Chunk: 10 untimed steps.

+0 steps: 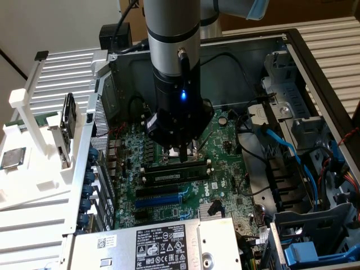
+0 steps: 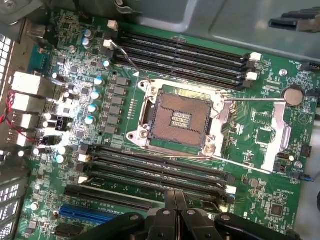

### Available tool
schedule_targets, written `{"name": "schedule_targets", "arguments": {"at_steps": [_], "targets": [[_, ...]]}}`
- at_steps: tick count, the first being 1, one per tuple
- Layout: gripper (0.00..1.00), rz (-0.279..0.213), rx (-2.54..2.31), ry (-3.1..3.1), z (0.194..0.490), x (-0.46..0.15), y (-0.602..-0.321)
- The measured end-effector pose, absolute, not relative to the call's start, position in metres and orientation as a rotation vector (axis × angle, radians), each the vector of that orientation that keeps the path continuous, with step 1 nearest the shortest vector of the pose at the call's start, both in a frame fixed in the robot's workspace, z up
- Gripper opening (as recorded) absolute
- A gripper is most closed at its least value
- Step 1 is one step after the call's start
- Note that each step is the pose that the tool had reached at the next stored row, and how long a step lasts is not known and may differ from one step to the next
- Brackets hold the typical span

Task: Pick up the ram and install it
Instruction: 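Press down the ram until it locks into place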

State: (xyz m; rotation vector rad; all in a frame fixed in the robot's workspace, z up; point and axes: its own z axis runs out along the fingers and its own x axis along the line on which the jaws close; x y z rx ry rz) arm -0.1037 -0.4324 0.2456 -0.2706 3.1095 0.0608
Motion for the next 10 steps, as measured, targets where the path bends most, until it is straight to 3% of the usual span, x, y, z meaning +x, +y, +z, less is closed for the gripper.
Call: {"name": "schedule_targets", "arguments": {"at_steps": [10], "targets": [[0.10,0.059,-0.091,3.118,0.2456,-0.1037,-0.4324]]}}
